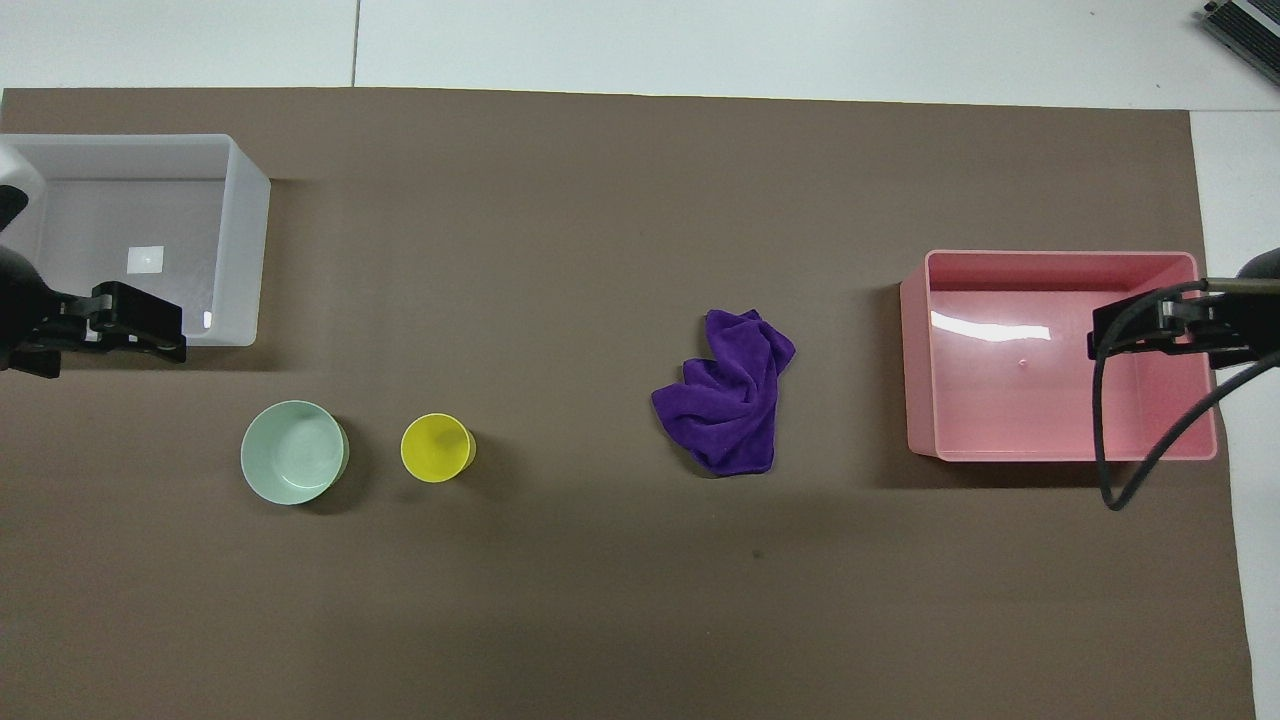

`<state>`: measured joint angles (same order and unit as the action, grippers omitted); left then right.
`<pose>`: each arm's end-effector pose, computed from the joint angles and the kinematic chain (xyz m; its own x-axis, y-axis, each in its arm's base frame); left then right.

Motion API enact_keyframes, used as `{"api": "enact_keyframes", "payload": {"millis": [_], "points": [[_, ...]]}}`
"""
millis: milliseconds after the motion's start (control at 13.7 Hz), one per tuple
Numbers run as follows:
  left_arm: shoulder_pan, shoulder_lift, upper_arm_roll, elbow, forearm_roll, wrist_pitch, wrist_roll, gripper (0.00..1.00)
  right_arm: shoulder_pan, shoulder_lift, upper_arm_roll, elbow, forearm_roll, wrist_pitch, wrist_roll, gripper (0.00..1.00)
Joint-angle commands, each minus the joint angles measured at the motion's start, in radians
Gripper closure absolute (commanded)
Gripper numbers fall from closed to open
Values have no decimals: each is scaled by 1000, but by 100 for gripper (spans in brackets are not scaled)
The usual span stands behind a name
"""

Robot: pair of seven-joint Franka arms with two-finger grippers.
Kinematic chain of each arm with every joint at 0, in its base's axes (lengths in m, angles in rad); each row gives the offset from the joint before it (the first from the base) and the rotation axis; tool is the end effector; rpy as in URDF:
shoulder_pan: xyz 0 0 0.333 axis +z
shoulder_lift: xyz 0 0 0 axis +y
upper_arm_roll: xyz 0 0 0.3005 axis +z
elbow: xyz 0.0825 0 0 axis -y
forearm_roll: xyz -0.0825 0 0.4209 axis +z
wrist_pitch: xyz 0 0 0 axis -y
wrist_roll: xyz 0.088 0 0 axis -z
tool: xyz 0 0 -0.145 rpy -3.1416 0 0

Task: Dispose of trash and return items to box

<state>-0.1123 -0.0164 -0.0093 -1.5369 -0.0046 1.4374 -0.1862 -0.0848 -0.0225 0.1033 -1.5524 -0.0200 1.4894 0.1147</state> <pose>0.5651 -0.0698 0.5866 0.9945 0.0644 -0.0824 0.0637 -0.9979 -0.0110 0.5749 0.0082 0.5864 0.9945 -0.0978 -0.0378 -0.0968 -0.9949 0.0268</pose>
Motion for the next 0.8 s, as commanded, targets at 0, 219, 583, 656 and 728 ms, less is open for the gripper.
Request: {"api": "enact_keyframes", "payload": {"millis": [0,219,583,656,728], "points": [[6,-13,0,0,-11,-19,5,0,-9,-10,4,-2,19,-14,-23,0],[3,-13,-3,0,-11,-19,4,0,-10,-11,4,-8,25,-12,-23,0],[5,-17,-1,-3,-11,-20,18,0,-15,-14,3,-12,25,-17,-23,0],[5,-17,0,-6,-11,-25,18,0,-19,-14,3,-12,25,-17,-23,0],[5,-19,0,-12,-11,-41,7,0,-23,-14,3,-12,25,-17,-23,0]]}}
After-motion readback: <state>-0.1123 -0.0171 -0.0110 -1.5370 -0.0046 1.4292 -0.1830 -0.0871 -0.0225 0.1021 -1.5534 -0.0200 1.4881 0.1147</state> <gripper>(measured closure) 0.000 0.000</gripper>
